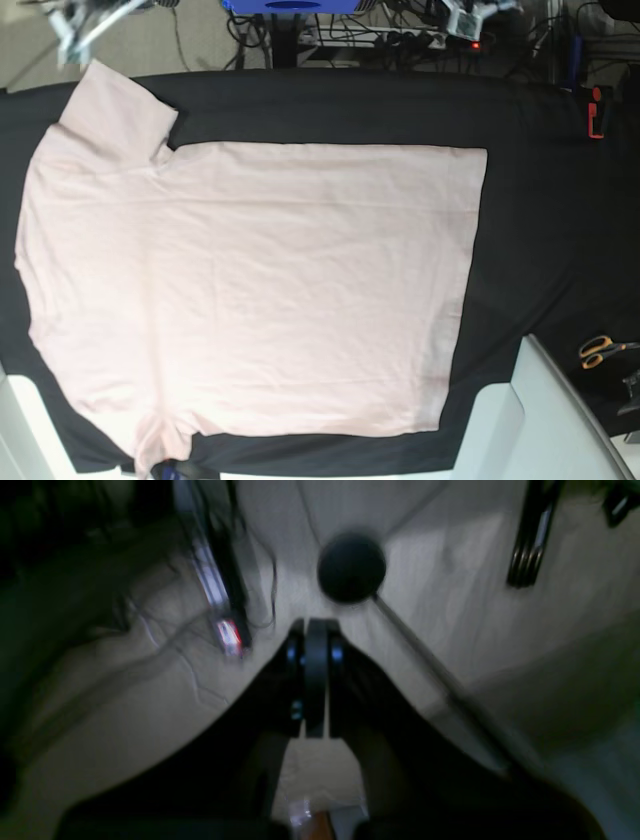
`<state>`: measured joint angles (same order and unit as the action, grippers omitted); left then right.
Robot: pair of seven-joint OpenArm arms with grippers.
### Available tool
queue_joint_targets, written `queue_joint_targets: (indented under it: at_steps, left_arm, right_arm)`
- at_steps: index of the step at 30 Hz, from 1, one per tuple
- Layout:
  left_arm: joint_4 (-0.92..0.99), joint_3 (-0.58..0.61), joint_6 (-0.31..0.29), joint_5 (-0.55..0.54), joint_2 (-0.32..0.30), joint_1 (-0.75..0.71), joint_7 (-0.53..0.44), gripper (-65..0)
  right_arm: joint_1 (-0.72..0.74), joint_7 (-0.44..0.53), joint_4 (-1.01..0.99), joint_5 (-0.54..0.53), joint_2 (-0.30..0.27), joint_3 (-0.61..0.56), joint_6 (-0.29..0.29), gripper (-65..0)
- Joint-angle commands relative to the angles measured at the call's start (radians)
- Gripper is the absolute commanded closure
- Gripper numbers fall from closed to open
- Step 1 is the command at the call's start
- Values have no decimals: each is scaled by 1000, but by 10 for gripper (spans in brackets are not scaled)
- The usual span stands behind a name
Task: Fold the T-shirt properly
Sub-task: 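Move both grippers down to the pink T-shirt's shoulder corners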
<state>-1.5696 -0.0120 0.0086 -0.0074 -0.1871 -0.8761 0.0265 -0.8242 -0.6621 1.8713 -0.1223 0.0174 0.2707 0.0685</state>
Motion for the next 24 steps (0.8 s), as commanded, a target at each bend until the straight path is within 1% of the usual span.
queue_joint_targets:
  at_steps: [1, 3, 4, 6, 7, 8, 9, 10, 11, 12, 13, 14, 15, 17, 18, 19, 21, 22, 24]
  left_arm:
    - [-73, -7, -2, -3, 2, -30, -20, 0]
    - [-185, -30, -2, -22, 4, -47, -17, 0]
    - [-240, -41, -2, -59, 4, -48, -15, 0]
    - [-314, -82, -2, -173, -4, -42, -13, 0]
    - [-332, -113, -2, -228, -15, -41, -13, 0]
    - [-345, -139, -2, -289, -21, -28, -13, 0]
    - [-348, -164, -2, -339, -30, -16, -12, 0]
    - [-343, -190, -3, -375, -45, -2, 16, -46]
    - [-338, -211, -3, -391, -64, 13, 65, -104]
    - [-338, -225, -6, -398, -84, 30, 125, -132]
    - [-338, -239, -19, -401, -104, 51, 194, -137]
    - [-337, -248, -54, -414, -121, 76, 254, -135]
    - [-332, -266, -95, -431, -130, 97, 295, -135]
    - [-312, -346, -206, -497, -125, 127, 344, -135]
    - [-300, -392, -264, -535, -124, 137, 350, -135]
    - [-286, -431, -304, -561, -114, 143, 352, -135]
    - [-257, -512, -373, -581, -98, 163, 352, -117]
    - [-240, -547, -401, -579, -90, 173, 352, -99]
    - [-200, -602, -431, -579, -79, 183, 352, -67]
  right_arm:
    - [-8, 21, 50, -58, -4, 43, 41, 0]
    - [27, 20, 92, -182, -1, 134, 124, -2]
    - [55, 11, 95, -238, -4, 175, 175, -2]
    - [133, -40, 93, -330, -6, 276, 268, -6]
    - [168, -75, 92, -356, -6, 321, 314, -24]
    - [207, -120, 92, -377, -6, 368, 365, -56]
    - [256, -178, 92, -397, -6, 416, 420, -107]
    - [303, -239, 89, -414, -6, 457, 480, -168]
    - [346, -307, 80, -425, -6, 508, 534, -237]
    - [383, -358, 70, -426, -6, 546, 581, -299]
    - [428, -407, 61, -425, -6, 586, 630, -362]
    - [461, -443, 47, -423, -4, 628, 630, -411]
    - [489, -466, 34, -423, -1, 671, 630, -426]
    - [530, -505, -8, -425, 0, 734, 630, -413]
    - [547, -522, -42, -425, -3, 755, 630, -405]
    - [560, -534, -80, -425, -4, 769, 630, -405]
    - [579, -537, -178, -425, -10, 792, 630, -411]
    - [586, -537, -227, -426, -26, 796, 630, -413]
    - [601, -536, -313, -426, -44, 800, 630, -413]
